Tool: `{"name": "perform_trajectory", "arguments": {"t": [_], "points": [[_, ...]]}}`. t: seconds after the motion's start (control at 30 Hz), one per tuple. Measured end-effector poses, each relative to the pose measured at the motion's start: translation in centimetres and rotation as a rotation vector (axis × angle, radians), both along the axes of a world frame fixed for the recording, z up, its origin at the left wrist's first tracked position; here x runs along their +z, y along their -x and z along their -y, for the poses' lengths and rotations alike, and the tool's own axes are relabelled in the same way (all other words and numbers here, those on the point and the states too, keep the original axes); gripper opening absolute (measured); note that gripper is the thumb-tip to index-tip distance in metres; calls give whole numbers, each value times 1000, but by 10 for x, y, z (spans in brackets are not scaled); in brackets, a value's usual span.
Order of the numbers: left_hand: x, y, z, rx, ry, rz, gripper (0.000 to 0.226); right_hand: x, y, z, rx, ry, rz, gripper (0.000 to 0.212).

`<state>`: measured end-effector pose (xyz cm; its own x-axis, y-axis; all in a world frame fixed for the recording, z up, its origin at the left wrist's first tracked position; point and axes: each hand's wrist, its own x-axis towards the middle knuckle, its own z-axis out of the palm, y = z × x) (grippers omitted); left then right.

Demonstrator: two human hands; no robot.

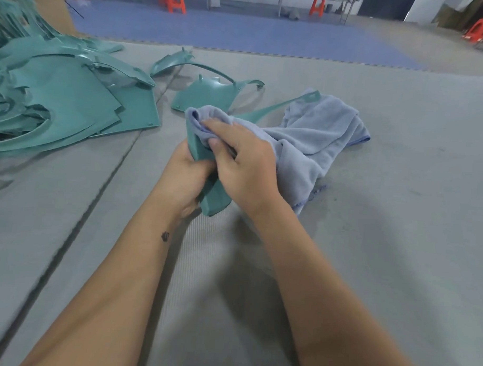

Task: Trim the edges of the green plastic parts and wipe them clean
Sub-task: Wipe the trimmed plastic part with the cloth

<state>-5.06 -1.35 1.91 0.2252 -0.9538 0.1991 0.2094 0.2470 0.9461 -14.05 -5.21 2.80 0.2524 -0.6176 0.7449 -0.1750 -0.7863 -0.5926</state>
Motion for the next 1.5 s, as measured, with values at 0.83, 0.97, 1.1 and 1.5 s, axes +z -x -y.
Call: {"name": "perform_trajectory", "arguments": {"t": [0.83,0.97,1.1,1.5], "points": [[-2,1,-1,-53,40,-14,43,7,-7,6,34,40,-50,32],[-3,-2,-1,-38,23,32,45,3,-3,8,68,-90,-47,34],[-5,-7,2,66,-66,79,44,-3,5,22,-61,-291,-168,35],[10,-11,-1,52,-159,59,52,-12,34,44,-329,-233,-238,32]]}}
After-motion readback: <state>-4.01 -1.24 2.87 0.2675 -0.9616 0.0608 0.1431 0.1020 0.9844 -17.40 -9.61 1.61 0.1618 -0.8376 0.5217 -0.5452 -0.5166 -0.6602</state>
